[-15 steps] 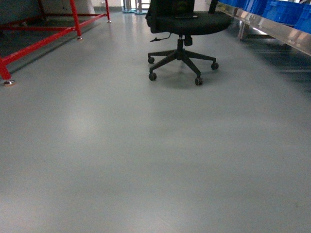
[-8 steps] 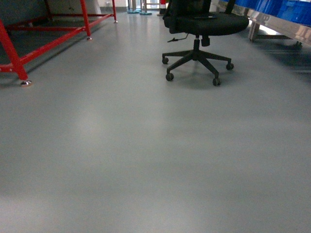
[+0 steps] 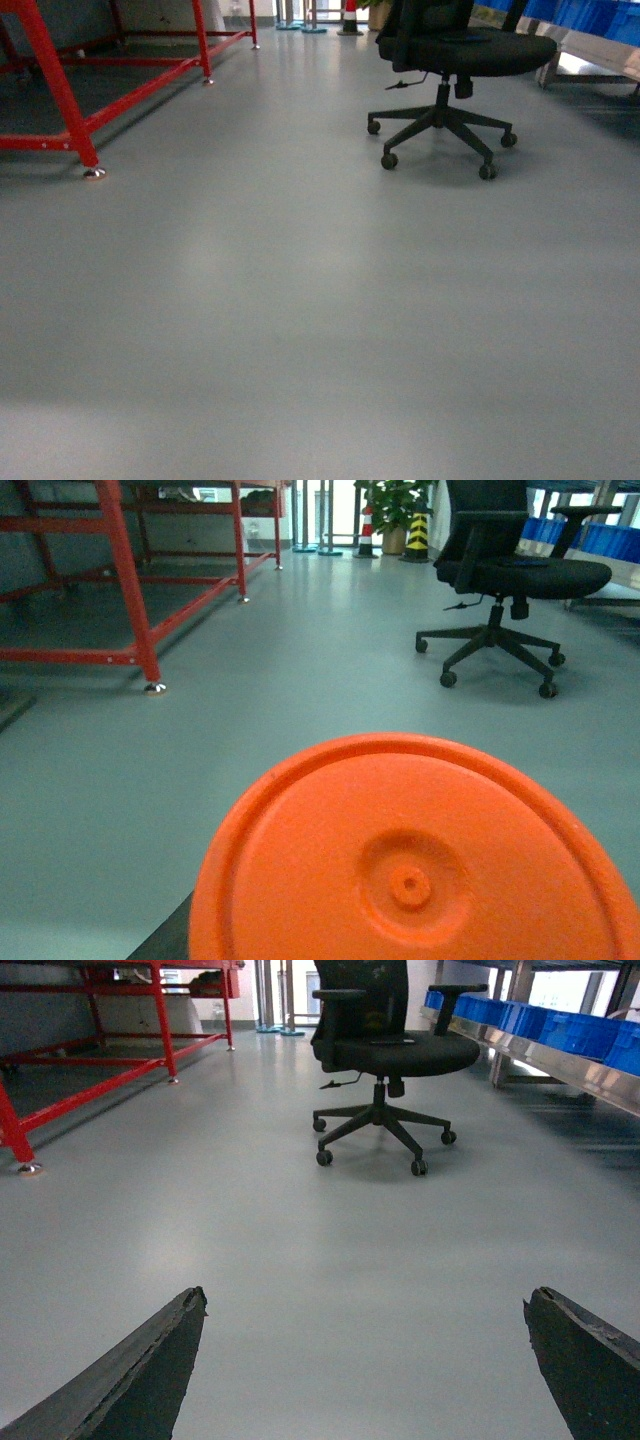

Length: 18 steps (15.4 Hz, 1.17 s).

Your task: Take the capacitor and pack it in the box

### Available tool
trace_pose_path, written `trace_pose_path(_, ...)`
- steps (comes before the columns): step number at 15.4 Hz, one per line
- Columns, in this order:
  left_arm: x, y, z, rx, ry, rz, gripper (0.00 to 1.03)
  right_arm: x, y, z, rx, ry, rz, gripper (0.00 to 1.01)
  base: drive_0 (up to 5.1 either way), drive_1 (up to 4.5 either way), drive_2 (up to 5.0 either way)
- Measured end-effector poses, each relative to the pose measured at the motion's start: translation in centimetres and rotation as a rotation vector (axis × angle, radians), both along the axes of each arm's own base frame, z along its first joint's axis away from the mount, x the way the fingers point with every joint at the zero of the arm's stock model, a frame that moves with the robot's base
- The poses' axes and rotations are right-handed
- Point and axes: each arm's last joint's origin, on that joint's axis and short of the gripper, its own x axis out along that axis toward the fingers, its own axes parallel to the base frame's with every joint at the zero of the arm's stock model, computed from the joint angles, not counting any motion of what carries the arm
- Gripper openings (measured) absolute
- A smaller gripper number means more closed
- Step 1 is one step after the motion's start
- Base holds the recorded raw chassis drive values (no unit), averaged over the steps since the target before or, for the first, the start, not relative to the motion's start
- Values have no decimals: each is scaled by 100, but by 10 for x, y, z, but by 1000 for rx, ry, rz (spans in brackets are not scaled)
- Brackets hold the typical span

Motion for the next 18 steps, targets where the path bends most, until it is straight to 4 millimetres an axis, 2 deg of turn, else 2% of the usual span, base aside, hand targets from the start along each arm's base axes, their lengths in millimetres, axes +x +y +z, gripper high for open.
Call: trace_pose_path(18,0,0,0,0,1,0,43,0,0,0,0,0,0,98,-503,242,242)
